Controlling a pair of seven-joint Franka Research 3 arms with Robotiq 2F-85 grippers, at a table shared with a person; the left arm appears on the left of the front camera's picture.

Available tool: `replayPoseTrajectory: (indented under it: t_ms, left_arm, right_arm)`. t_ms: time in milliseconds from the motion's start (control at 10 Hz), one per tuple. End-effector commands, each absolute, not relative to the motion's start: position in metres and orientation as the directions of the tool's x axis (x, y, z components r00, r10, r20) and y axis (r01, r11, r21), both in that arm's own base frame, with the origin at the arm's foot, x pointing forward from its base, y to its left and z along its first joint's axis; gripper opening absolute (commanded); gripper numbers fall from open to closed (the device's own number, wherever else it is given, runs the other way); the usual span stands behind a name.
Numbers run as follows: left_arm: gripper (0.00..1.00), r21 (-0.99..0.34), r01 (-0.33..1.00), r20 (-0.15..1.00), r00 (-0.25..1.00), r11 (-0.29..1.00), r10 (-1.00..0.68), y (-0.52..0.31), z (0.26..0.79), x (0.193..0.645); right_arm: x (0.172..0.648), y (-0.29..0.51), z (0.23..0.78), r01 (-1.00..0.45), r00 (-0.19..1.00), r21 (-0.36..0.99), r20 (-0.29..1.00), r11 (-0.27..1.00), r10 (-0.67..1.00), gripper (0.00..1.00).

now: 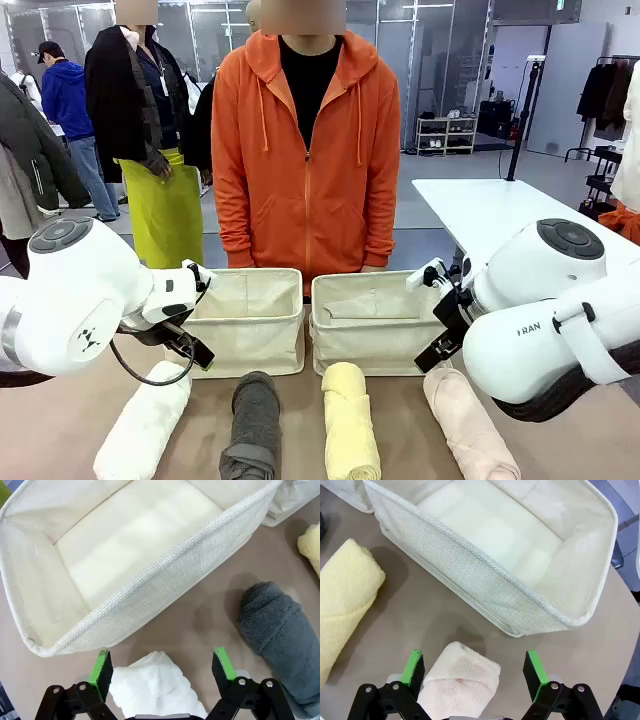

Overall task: Divide the towels into two baskets.
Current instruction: Pick up one hotel-folded towel and place it in the Fabric basket indicated by the person.

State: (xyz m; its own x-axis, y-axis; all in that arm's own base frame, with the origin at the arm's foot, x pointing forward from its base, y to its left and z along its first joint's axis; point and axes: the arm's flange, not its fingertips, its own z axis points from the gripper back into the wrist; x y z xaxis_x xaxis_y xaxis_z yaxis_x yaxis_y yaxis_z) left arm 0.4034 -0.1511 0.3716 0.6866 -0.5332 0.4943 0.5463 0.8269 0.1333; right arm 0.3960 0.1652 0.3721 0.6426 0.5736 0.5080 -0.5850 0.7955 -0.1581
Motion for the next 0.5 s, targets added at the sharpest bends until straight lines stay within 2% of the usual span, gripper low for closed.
replayPoseTrajectory:
  t_ms: [0,400]
  left_arm:
    - [1.0,0.133,0.547,0.494,0.686,0.827,-0.533,-0.1513,0.3716,0.4034]
    - [1.0,0.133,0.547,0.494,0.686,0.827,-0.533,-0.1513,0.3716,0.4034]
  right_arm:
    - [0.396,0.1652,0.3721,-0.585,0.643,-0.158,0.508,0.796,0.573,1.0]
    - [0.396,0.1652,0.3721,-0.585,0.643,-0.158,0.508,0.796,0.573,1.0]
